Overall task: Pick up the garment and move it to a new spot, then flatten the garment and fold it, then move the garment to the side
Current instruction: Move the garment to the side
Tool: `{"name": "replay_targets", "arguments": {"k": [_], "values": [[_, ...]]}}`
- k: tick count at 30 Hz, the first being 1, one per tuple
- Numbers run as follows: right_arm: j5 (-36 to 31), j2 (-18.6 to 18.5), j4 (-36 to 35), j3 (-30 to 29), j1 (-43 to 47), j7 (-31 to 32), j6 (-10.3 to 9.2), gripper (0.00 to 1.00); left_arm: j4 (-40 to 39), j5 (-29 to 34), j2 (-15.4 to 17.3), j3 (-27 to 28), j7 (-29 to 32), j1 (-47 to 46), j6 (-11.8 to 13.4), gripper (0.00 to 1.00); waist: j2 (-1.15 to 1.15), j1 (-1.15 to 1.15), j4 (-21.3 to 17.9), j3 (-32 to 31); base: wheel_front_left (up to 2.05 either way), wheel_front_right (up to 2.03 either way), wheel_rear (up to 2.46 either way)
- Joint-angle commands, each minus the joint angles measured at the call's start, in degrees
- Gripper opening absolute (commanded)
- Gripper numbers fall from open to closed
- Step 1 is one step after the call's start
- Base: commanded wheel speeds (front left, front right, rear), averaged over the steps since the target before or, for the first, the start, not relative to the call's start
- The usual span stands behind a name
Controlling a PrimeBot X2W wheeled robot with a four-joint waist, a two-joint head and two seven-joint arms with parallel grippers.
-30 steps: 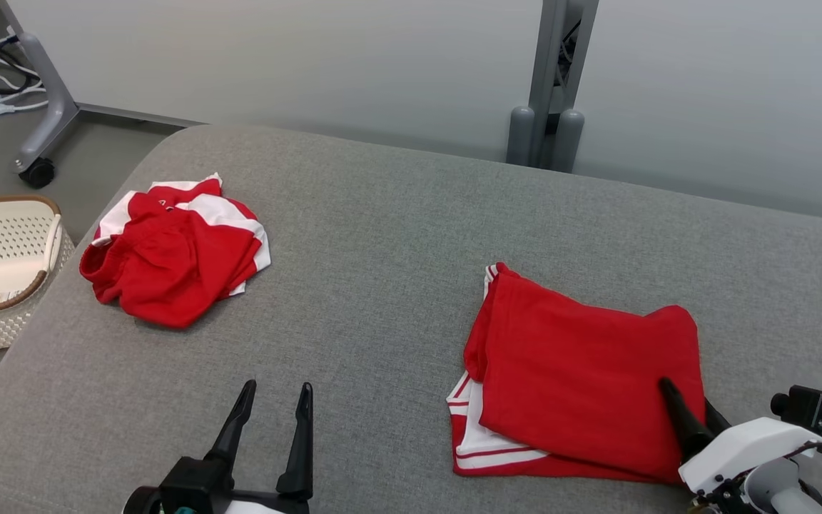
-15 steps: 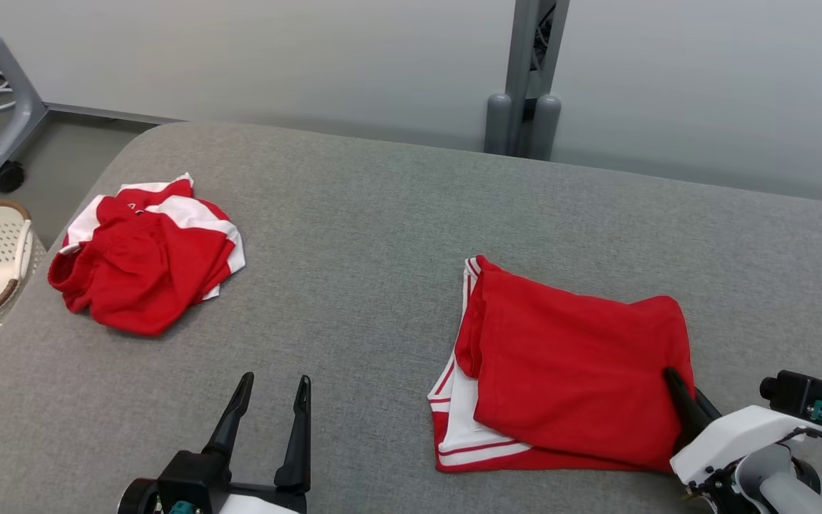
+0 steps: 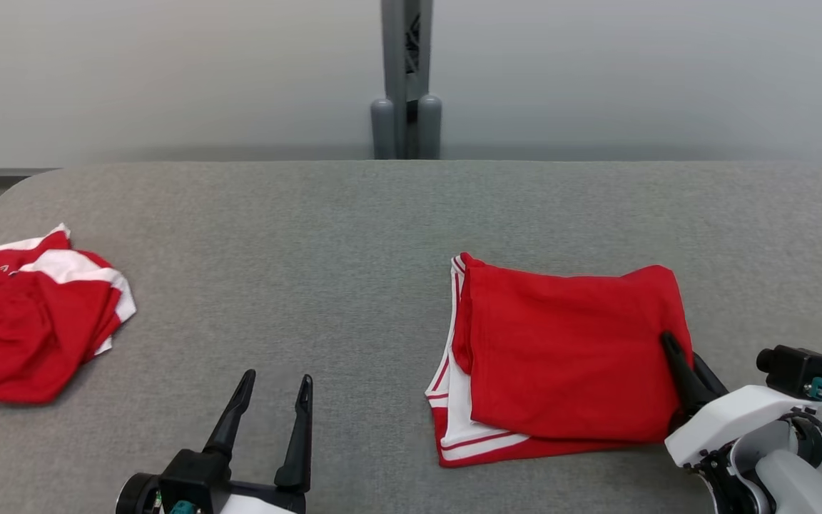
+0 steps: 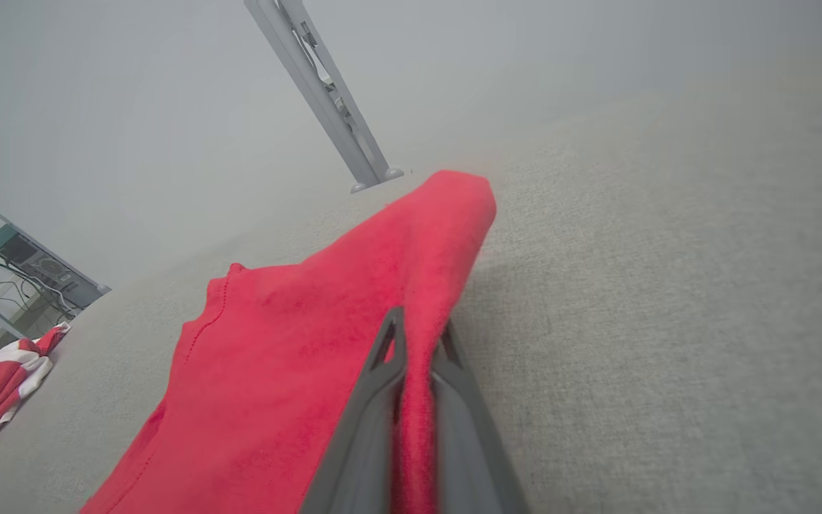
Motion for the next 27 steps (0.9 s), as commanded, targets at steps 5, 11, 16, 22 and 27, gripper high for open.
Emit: {"name": "replay_targets", "arguments": {"k": [5, 11, 16, 22, 27], "values": [[-4.9, 1.3, -2.6, -3.8, 1.8, -0.3, -0.02, 0.0, -0.3, 1.1, 0.2, 0.0, -0.2, -1.3, -0.6, 1.0, 0.0, 0.0, -6.8, 0.1, 0.0, 0.0, 0.0], [-8.3, 2.8, -4.4, -6.2, 3.1, -0.3, -0.02, 0.0, -0.1, 1.7, 0.2, 0.0, -0.2, -1.8, -0.9, 1.0, 0.0, 0.0, -11.3, 0.3, 0.0, 0.0, 0.0], [-9.4, 3.6, -5.1, -6.8, 3.5, -0.3, -0.02, 0.0, 0.1, 1.9, 0.2, -0.1, -0.2, -1.7, -1.1, 1.0, 0.0, 0.0, -14.2, 0.3, 0.0, 0.0, 0.0], [-9.9, 4.1, -5.3, -6.6, 3.8, -0.3, -0.02, 0.0, 0.2, 1.9, 0.2, -0.3, -0.2, -1.8, -1.2, 1.0, 0.0, 0.0, -18.2, 0.1, 0.0, 0.0, 0.0], [-9.8, 4.0, -5.1, -5.8, 4.0, -0.3, -0.02, 0.0, 0.3, 1.8, 0.2, -0.5, -0.2, -2.2, -1.0, 1.0, 0.0, 0.0, -20.3, 0.2, 0.0, 0.0, 0.0]]}}
